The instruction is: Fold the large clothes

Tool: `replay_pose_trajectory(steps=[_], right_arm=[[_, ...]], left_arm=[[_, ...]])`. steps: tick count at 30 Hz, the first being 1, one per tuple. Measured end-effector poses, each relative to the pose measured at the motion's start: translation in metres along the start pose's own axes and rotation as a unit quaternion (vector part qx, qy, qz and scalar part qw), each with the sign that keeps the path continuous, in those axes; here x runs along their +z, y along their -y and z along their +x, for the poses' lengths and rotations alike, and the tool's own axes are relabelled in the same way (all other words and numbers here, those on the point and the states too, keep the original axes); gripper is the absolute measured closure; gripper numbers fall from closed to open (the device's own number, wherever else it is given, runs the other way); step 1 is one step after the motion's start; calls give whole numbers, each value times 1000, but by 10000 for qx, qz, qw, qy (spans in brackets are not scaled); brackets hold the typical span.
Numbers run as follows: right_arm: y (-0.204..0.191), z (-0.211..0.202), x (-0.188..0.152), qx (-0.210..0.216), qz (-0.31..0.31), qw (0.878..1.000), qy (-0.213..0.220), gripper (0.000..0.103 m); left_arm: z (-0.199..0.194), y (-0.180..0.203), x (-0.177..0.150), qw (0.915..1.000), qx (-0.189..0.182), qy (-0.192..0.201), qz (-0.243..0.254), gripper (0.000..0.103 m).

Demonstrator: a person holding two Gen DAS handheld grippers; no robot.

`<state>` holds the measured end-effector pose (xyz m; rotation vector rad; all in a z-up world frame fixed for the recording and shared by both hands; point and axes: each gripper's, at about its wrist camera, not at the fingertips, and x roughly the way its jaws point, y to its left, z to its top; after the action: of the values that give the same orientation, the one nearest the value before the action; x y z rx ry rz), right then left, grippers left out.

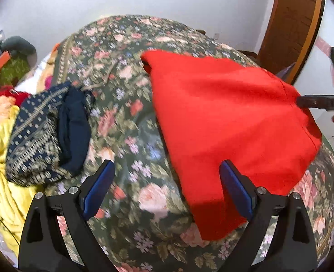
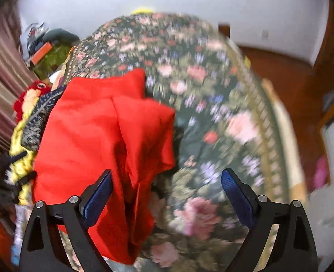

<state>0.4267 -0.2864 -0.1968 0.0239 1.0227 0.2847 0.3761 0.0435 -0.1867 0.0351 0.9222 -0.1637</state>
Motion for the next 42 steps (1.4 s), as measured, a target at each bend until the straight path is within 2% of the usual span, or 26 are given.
replay_pose_trajectory(steps=[2, 3, 5, 7, 9, 11, 15, 19, 22, 23, 24, 25, 26, 28, 30, 31, 33, 37, 42], right_arm=[[-5, -10, 5, -69, -157, 9997, 166, 9], [-8, -15, 6, 88, -201, 9995, 206, 9], [-11, -16, 6, 598, -140, 9980, 149, 9], [-14, -3, 4, 1187, 61, 9929, -94, 9], [-16, 15, -1, 1499, 238, 9878, -351, 9], [-17, 39, -3, 1464, 323, 9869, -599, 9], [-12, 81, 6, 1663, 433, 9803, -975, 9], [-11, 111, 19, 2269, 656, 9650, -1142, 9], [-20, 119, 26, 2432, 528, 9620, -1119, 12], [-24, 120, 27, 2455, 497, 9616, -1118, 14], [-28, 121, 28, 2481, 477, 9612, -1110, 19], [-32, 121, 28, 2509, 465, 9606, -1098, 29], [-34, 121, 29, 2547, 469, 9596, -1096, 34], [-36, 116, 29, 2612, 544, 9584, -1019, 54], [-40, 107, 29, 2666, 557, 9577, -932, 64], [-45, 102, 30, 2666, 508, 9584, -888, 68], [-59, 85, 32, 2598, 302, 9622, -761, 70], [-94, 57, 42, 2654, 98, 9625, -552, 71], [-151, 9, 67, 2886, -198, 9572, -45, 72]], left_arm=[[-2, -4, 9, 9999, -80, 55, -47, 8], [-1, -6, 14, 9998, -179, 44, -82, 8], [5, -9, 23, 9983, -528, -76, -217, 8], [14, -10, 28, 9951, -876, -236, -401, 8], [32, -11, 32, 9875, -1330, -544, -652, 8], [52, -11, 34, 9794, -1631, -837, -846, 8], [87, -12, 39, 9645, -2027, -1203, -1189, 8], [114, -12, 49, 9519, -2301, -1363, -1493, 9], [125, -10, 55, 9464, -2426, -1369, -1634, 9], [127, -10, 57, 9456, -2452, -1348, -1661, 12], [127, -10, 58, 9455, -2464, -1321, -1668, 19], [126, -10, 58, 9458, -2462, -1282, -1682, 23], [124, -12, 58, 9462, -2471, -1211, -1704, 31], [116, -14, 55, 9479, -2460, -1060, -1724, 45], [103, -14, 54, 9519, -2428, -888, -1647, 63], [96, -13, 54, 9533, -2439, -791, -1594, 66], [76, -11, 55, 9579, -2410, -578, -1446, 71], [20, -7, 58, 9749, -1984, 21, -1012, 72], [-52, -33, 58, 9789, -1693, 741, -872, 72]])
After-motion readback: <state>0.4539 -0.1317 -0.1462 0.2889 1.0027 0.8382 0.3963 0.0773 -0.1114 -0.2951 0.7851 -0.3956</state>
